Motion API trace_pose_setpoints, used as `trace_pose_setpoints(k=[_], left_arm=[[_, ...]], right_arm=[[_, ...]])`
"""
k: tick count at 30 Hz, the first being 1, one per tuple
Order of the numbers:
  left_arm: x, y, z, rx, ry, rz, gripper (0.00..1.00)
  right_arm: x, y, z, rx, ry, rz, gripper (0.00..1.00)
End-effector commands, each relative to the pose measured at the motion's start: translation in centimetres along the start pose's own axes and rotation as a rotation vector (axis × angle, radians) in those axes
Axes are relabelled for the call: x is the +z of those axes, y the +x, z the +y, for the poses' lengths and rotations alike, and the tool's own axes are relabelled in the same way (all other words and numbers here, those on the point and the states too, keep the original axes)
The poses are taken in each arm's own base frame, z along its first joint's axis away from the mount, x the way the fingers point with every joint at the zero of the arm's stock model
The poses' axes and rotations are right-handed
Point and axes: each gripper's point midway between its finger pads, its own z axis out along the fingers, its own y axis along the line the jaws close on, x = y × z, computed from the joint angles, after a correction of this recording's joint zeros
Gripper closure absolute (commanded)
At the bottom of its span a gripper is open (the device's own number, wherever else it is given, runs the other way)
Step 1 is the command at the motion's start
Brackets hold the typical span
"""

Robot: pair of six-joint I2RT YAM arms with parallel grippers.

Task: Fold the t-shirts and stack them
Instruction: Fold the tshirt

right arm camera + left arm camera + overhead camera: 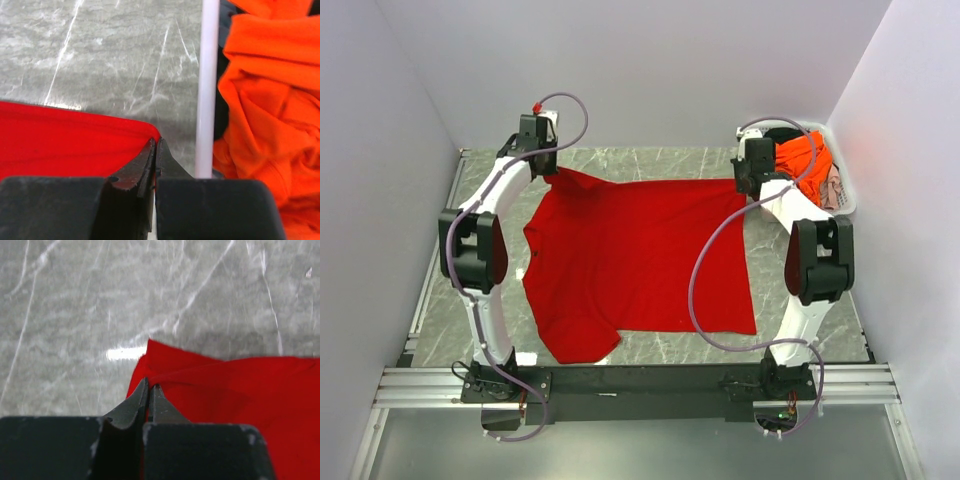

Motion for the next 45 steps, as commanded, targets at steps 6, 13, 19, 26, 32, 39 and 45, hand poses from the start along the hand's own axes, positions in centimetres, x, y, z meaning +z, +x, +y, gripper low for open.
trace_pose_setpoints(k=[6,13,19,26,32,39,45], left_arm=[[-5.5,1.1,1.0,-0.086,-0.061,0.041,0.99],[-8.1,3.2,1.3,-0.128,-0.081,0.096,0.99],[-9.9,5.2,1.1,-0.173,-0.072,0.136,0.99],[-11.3,8.3,1.5,-0.208,-0.099,0.205,0.99],[-11.8,10.7,0.7,-0.263,-0.075,0.255,0.99],[-12.1,13.8,0.0,-0.307,-0.070,0.318,0.99],[-12.5,16.2,-1.0,-0.322,-0.053,0.365,0.99]], right_arm=[[-3.1,-0.6,-0.9,0.050,0.022,-0.026,1.00],[-4.2,0.2,-0.4,0.081,0.011,-0.021,1.00],[-4.6,2.2,-0.2,0.084,0.021,0.020,1.00],[-5.1,3.9,-0.2,0.116,0.053,0.052,1.00],[-4.2,6.3,0.3,0.150,0.059,0.117,1.00],[-2.9,8.9,0.9,0.172,0.069,0.198,1.00],[-2.1,10.4,1.6,0.187,0.057,0.241,1.00]])
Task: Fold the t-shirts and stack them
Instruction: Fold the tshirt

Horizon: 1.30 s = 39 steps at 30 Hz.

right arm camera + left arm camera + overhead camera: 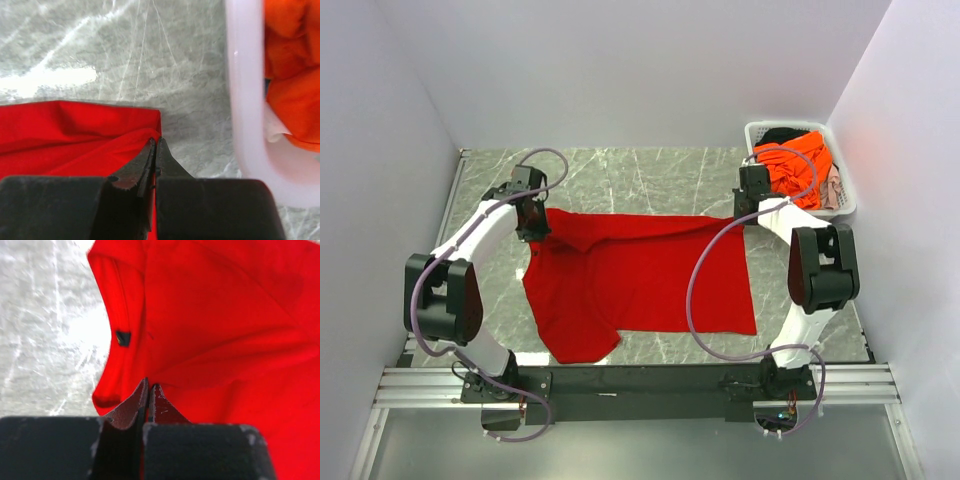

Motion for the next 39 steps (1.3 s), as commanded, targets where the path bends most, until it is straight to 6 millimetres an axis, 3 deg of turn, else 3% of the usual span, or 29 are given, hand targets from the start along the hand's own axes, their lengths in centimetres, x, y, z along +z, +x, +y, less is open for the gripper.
trace_pose_setpoints(k=[1,16,20,22,29,31,34,37,39], left_arm=[[-1.0,0.5,-0.5,-0.028,0.024,-0.015,0.99],[-1.7,1.5,0.1,-0.027,0.002,0.002,0.99],[-1.6,1.9,0.5,-0.022,-0.013,0.010,0.99],[-1.6,2.0,0.5,-0.022,-0.011,0.010,0.99],[-1.9,2.1,0.6,-0.017,-0.014,0.013,0.99],[-2.0,2.1,0.7,-0.017,-0.019,0.011,0.99],[-1.9,2.4,0.7,-0.017,-0.018,0.020,0.99],[-2.0,2.7,0.9,-0.015,-0.019,0.026,0.99],[-2.1,2.9,1.0,-0.015,-0.023,0.025,0.99]], right_arm=[[0.5,0.9,0.1,0.025,0.014,0.025,1.00],[1.6,3.0,0.5,0.050,0.016,0.108,0.97],[0.9,2.9,-0.3,0.080,0.059,0.092,0.96],[0.5,3.1,-0.3,0.087,0.059,0.093,0.91],[-2.6,2.4,-0.3,0.170,0.078,0.062,0.90],[-2.9,3.0,0.0,0.182,0.071,0.074,0.89],[-3.2,4.2,0.8,0.197,0.051,0.100,0.80],[-3.2,5.7,1.7,0.215,0.029,0.145,0.78],[-3.5,7.0,1.4,0.235,0.053,0.177,0.66]])
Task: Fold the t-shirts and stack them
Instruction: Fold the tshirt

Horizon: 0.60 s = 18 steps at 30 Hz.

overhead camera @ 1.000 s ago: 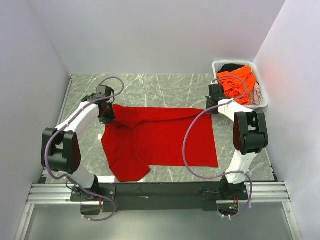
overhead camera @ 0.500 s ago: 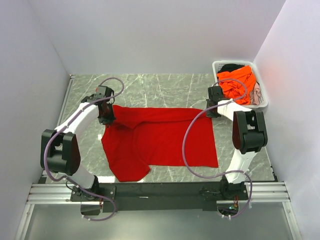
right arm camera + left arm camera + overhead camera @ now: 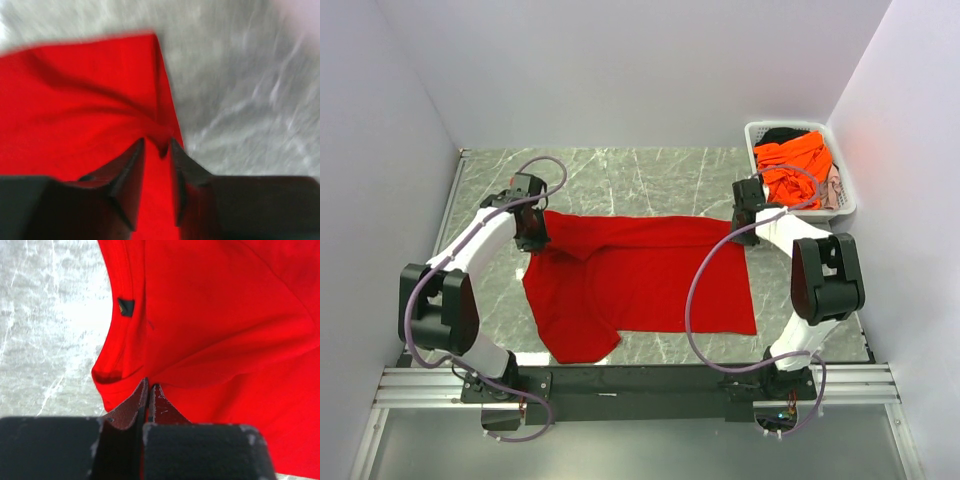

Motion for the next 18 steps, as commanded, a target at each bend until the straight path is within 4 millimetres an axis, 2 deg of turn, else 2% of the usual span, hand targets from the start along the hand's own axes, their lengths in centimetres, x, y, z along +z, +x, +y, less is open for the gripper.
trace_pose_setpoints(k=[1,2,5,7,8,9,10,11,12,13,14,15,18], left_arm=[[-1.1,0.2,0.6,-0.002,-0.015,-0.021,0.99],[-1.2,0.4,0.7,-0.002,-0.015,-0.019,0.99],[-1.1,0.7,0.7,-0.003,-0.009,-0.016,0.99],[-1.0,0.9,0.8,0.001,-0.012,-0.010,0.99],[-1.2,1.0,0.9,0.001,-0.015,-0.011,0.99],[-1.2,1.0,1.1,0.003,-0.027,-0.014,0.99],[-1.2,1.0,1.3,0.007,-0.030,-0.018,0.99],[-1.4,0.9,1.3,0.006,-0.029,-0.024,0.99],[-1.4,0.9,1.3,0.006,-0.032,-0.026,0.99],[-1.4,0.7,1.2,0.006,-0.028,-0.033,0.99],[-1.4,0.7,1.2,0.003,-0.028,-0.031,0.99],[-1.4,0.6,1.1,0.003,-0.023,-0.031,0.99],[-1.3,0.4,0.9,-0.001,-0.017,-0.037,0.99]], right_arm=[[-0.8,2.0,-0.5,0.073,0.037,0.047,0.63],[-0.9,2.1,-0.7,0.082,0.042,0.051,0.59],[-1.4,2.5,-0.5,0.109,0.022,0.056,0.57],[-2.4,1.5,0.5,0.140,-0.056,0.020,0.57],[-2.6,1.8,0.5,0.151,-0.074,0.017,0.55],[-2.9,1.1,0.3,0.194,-0.096,-0.006,0.54],[-3.9,0.4,0.9,0.227,-0.166,-0.022,0.54],[-4.2,0.5,0.8,0.260,-0.192,-0.026,0.50],[-4.3,-0.7,0.2,0.342,-0.208,-0.060,0.47],[-5.6,-1.6,0.7,0.382,-0.282,-0.082,0.44],[-6.0,-1.9,0.6,0.418,-0.306,-0.093,0.39],[-6.3,-3.2,0.1,0.488,-0.322,-0.125,0.37],[-6.7,-4.4,0.0,0.562,-0.326,-0.141,0.35]])
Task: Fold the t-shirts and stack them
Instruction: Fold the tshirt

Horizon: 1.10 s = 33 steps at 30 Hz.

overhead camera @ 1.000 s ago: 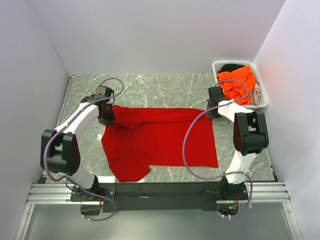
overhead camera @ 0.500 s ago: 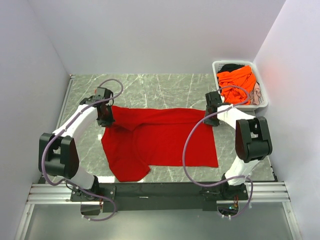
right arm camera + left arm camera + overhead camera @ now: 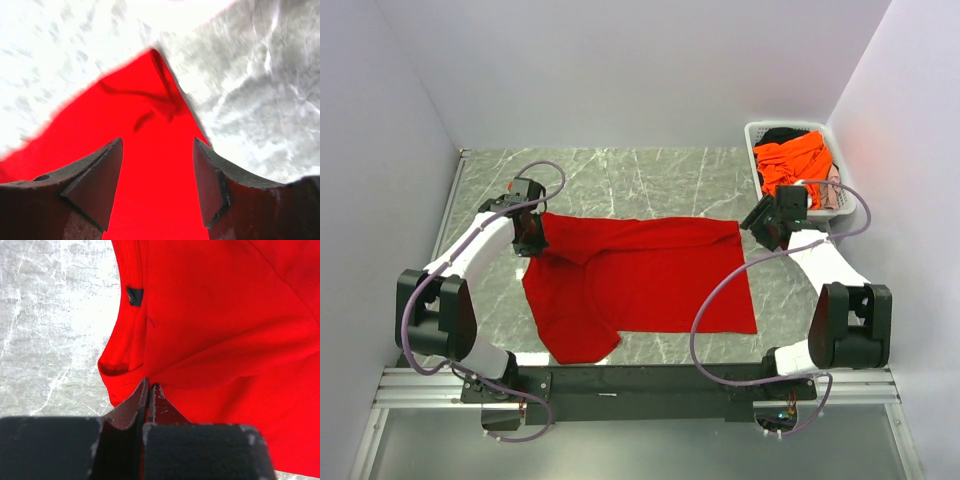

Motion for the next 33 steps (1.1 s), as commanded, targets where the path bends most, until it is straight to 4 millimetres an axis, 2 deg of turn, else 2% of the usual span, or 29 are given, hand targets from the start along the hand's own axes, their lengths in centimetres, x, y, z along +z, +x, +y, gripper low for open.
trace_pose_setpoints(k=[1,8,15,24,33], left_arm=[[-0.9,-0.7,0.0,-0.004,0.006,-0.044,0.99],[-0.3,-0.3,-0.1,-0.015,0.013,-0.044,0.99],[0.6,0.1,-0.3,-0.019,0.025,-0.037,0.99],[0.9,0.2,-0.2,-0.012,0.021,-0.034,0.99],[1.2,0.2,-0.2,-0.011,0.018,-0.036,0.99]], right_arm=[[0.0,-1.7,2.3,0.147,-0.084,-0.028,0.35],[2.2,-0.7,1.9,0.305,-0.073,0.019,0.37],[3.2,-0.7,1.3,0.435,-0.058,0.028,0.37],[4.0,1.1,1.2,0.550,-0.021,0.128,0.37],[5.6,2.5,0.3,0.610,0.022,0.164,0.38]])
